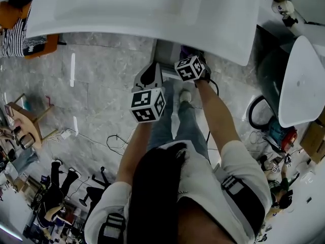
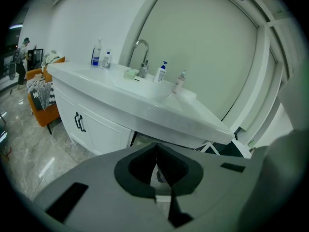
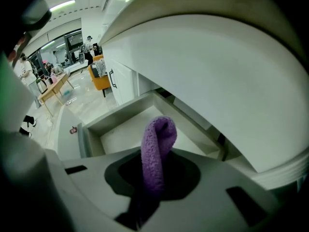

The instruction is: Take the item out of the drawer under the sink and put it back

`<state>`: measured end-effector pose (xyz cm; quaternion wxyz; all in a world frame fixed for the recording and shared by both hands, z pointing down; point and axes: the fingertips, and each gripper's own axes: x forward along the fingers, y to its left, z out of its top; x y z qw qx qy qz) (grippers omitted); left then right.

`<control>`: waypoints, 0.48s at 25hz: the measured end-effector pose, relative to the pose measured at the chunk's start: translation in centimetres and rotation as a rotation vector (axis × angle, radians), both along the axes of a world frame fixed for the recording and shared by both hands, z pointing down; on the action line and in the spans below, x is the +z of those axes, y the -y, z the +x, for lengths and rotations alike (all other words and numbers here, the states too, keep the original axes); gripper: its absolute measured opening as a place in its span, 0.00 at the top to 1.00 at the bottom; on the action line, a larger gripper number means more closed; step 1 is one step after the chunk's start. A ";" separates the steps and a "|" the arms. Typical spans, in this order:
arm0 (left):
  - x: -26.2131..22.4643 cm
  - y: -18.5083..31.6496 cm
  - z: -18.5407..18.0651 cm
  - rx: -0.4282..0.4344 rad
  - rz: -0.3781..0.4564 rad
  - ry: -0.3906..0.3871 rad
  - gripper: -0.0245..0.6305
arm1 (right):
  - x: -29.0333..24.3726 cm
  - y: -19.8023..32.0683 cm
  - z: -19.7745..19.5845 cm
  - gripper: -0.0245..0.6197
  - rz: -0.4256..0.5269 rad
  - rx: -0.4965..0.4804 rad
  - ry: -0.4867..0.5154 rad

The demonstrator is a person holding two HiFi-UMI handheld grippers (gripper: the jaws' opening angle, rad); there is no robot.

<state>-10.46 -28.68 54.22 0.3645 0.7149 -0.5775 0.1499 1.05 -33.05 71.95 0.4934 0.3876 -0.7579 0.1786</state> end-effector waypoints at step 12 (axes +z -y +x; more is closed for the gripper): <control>4.8 1.6 0.3 0.012 -0.101 0.019 0.96 | 1.6 0.5 -0.7 0.87 -0.031 0.020 0.015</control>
